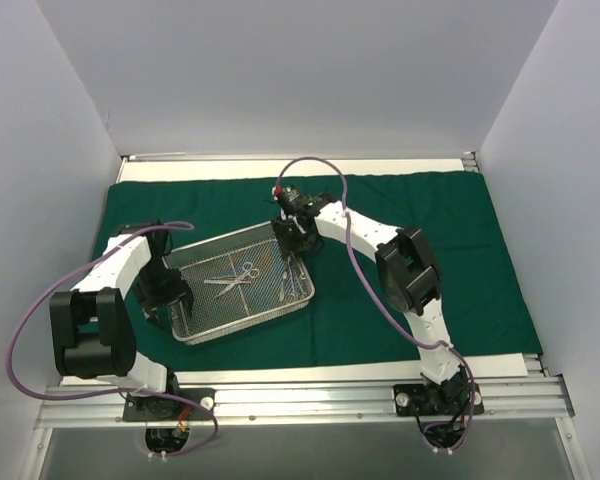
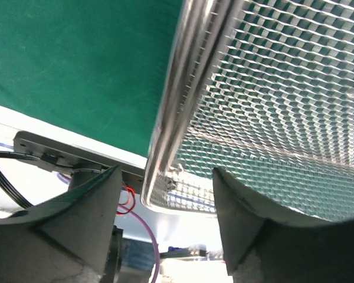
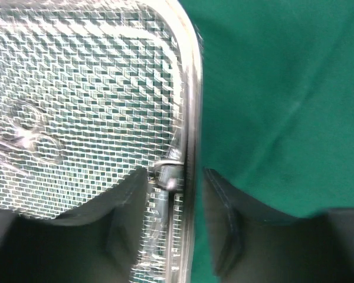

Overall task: Open and lay out the surgical kit
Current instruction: Place the container in the surgical kit, then pick up the medical item from the container.

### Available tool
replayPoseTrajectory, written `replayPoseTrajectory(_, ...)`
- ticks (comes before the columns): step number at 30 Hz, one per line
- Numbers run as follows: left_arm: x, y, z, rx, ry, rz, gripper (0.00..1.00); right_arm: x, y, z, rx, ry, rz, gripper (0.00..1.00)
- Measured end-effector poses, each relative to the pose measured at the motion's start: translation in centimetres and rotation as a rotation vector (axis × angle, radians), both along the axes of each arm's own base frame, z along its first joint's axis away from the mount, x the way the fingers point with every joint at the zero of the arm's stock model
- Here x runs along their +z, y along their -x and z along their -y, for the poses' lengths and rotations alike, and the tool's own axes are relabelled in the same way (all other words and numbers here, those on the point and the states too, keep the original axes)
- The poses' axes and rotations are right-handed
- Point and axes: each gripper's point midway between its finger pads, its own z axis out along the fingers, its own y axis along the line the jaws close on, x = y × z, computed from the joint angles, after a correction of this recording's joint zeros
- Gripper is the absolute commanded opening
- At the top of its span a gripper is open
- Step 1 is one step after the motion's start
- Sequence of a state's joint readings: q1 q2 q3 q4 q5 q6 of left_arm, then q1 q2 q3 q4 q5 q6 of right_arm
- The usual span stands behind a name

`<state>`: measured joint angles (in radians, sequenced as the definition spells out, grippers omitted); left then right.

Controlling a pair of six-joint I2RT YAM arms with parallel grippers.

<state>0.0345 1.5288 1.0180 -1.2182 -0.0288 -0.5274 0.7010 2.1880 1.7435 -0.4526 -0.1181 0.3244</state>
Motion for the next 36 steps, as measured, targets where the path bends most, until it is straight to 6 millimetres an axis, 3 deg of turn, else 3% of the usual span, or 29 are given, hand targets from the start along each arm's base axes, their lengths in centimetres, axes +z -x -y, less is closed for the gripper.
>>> replayPoseTrajectory(3,1.8,-1.3,0.1,-0.010,0.007,0.090,0.76,1.3,-0.7,-1.1,0.004,-0.047,0.019,0.61)
replayPoseTrajectory(8,8.3,-6.3,0.5,-0.092,0.003,0.387,0.77,4.8,-2.4,-2.4,-0.001,-0.103,0.081,0.82)
replayPoseTrajectory(10,10.3,-8.0,1.6,-0.155,0.025,0.476,0.77,6.2,-2.8,-2.3,-0.002,-0.112,0.102,0.84)
replayPoseTrajectory(13,11.2,-9.7,4.1,-0.268,0.085,0.528,0.76,7.9,-3.1,-0.8,-0.019,-0.109,0.110,0.84)
replayPoseTrajectory(18,9.5,-13.1,8.5,-0.507,0.152,0.481,0.77,10.9,-4.8,4.3,-0.112,-0.128,0.126,0.84)
replayPoseTrajectory(22,7.2,-14.0,10.7,-0.634,0.166,0.410,0.77,12.8,-5.0,9.9,-0.217,-0.132,0.144,0.84)
replayPoseTrajectory(24,6.1,-14.4,11.5,-0.689,0.158,0.380,0.76,13.5,-4.7,11.6,-0.250,-0.135,0.152,0.84)
replayPoseTrajectory(31,3.4,-13.1,13.7,-0.888,0.146,0.324,0.75,14.1,-2.4,12.6,-0.250,-0.156,0.164,0.84)
replayPoseTrajectory(36,1.8,-12.2,13.1,-1.019,0.107,0.265,0.74,13.4,-0.6,13.4,-0.253,-0.173,0.157,0.84)
